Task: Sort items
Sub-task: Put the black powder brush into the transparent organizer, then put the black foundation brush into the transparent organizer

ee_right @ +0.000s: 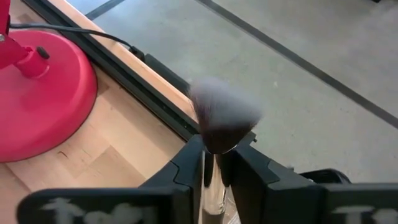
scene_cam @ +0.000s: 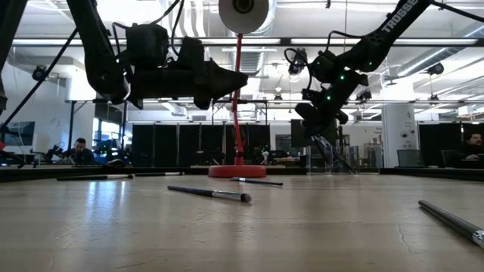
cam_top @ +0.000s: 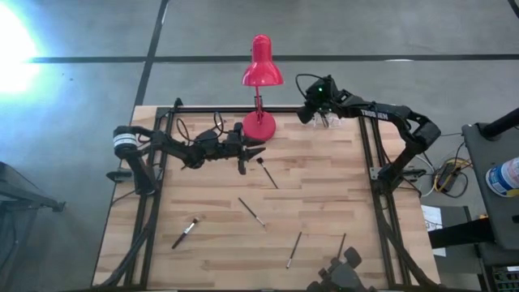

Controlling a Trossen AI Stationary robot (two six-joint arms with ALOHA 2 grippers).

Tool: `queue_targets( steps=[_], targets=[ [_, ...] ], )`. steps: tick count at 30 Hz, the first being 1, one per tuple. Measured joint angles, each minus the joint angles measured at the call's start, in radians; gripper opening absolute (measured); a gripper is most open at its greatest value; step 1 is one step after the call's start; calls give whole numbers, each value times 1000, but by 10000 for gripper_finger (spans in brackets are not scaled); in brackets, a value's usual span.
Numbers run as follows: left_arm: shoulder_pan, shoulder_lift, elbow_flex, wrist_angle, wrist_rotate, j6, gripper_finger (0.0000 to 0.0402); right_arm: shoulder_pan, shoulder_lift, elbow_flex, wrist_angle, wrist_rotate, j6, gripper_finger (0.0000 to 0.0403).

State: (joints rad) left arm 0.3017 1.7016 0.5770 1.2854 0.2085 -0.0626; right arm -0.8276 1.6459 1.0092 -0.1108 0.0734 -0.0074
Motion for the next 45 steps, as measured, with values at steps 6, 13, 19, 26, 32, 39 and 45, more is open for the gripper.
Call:
queue_targets(
  steps=[6, 13, 19, 26, 32, 39, 45],
  targets=[
    [0, 0, 0, 0, 0, -1, 100, 0, 0, 0, -13, 5, 4, 113],
    [0, 0, 0, -4, 0, -1, 100, 0, 0, 10, -13, 6, -4, 135],
    [1, -17, -14, -16, 0, -2, 100, 16, -78, -1, -5, 23, -69, 96],
    [1, -143, -80, -123, 0, 12, 100, 82, -297, -185, 100, 39, -115, 16],
    [1, -335, -127, -392, -145, 30, 83, 163, -515, -428, 299, 39, -105, 9],
    [8, -529, -105, -915, -326, 6, 14, 229, -684, -637, 518, 39, -73, 8],
    [9, -620, -8, -1549, -443, -141, 1, 240, -746, -709, 568, 38, -70, 8]
  ],
)
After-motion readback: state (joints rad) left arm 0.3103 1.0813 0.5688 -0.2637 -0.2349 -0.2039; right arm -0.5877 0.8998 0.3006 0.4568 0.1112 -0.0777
